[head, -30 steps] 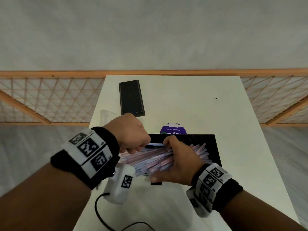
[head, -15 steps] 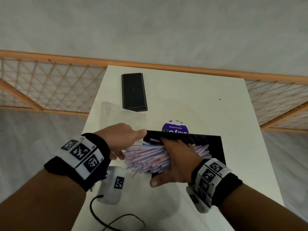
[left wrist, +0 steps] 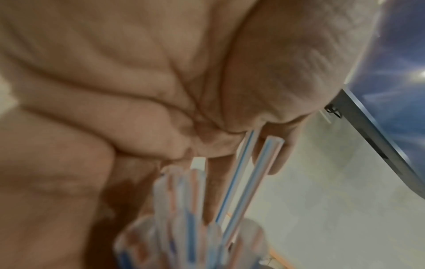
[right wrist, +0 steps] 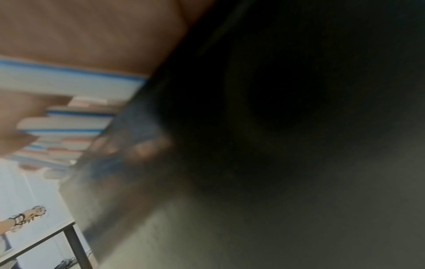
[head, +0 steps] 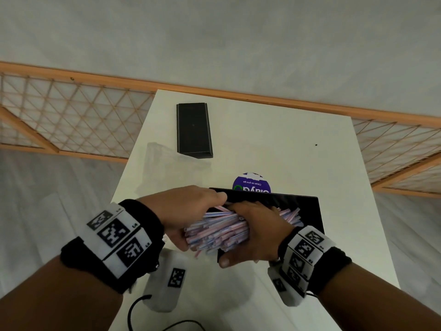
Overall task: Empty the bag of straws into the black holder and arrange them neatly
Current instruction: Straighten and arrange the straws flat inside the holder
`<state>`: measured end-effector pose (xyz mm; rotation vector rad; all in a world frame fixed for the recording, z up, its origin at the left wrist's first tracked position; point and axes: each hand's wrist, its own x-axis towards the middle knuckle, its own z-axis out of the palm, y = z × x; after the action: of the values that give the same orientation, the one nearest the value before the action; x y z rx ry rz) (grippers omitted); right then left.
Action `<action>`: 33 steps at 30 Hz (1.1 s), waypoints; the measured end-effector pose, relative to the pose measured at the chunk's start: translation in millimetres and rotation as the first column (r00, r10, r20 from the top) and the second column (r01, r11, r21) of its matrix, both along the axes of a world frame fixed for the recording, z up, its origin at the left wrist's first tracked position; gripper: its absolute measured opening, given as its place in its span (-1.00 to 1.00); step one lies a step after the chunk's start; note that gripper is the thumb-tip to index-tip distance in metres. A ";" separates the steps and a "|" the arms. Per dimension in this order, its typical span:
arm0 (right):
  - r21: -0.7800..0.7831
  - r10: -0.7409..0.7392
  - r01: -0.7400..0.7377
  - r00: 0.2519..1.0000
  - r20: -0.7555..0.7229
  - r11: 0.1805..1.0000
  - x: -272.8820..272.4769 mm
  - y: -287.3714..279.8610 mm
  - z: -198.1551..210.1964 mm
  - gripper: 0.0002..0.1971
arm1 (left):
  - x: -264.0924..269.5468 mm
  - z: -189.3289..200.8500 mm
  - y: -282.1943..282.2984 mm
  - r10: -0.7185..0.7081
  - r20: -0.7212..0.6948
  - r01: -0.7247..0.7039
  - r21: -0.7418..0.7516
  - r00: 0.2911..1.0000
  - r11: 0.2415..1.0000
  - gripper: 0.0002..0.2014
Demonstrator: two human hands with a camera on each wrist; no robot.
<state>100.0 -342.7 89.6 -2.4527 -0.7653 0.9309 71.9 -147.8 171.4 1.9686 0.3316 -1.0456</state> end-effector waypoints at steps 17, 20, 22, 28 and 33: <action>0.274 -0.406 0.322 0.843 0.353 0.906 -25.6 11.9 -9.8 -0.20 | 7.8 2.5 -1.9 0.166 0.277 -0.129 -0.148 0.947 0.981 -0.67; 0.350 -0.497 0.368 0.751 0.435 0.862 -34.6 23.5 -6.4 -0.23 | 12.5 -0.7 15.3 0.083 0.302 -0.058 -0.091 0.950 0.994 -0.69; 0.313 -0.456 0.346 0.784 0.422 0.885 -37.3 27.4 -5.0 -0.13 | 12.3 -10.0 19.3 0.104 0.260 -0.103 -0.016 0.960 0.995 -0.80; 0.413 -0.373 0.269 0.907 0.194 0.870 -29.1 -15.0 12.7 -0.15 | 6.7 -31.8 6.2 0.490 0.256 -0.483 -0.094 0.833 0.871 -0.47; 0.112 -0.264 0.245 0.942 0.206 0.963 0.0 -50.1 5.0 -0.02 | -4.9 -43.4 -14.1 0.633 0.374 -0.625 -0.159 0.678 0.764 -0.59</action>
<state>100.0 -392.8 94.5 -2.5289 -0.5248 0.5279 67.0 -161.9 128.0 1.7822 0.7028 -0.1732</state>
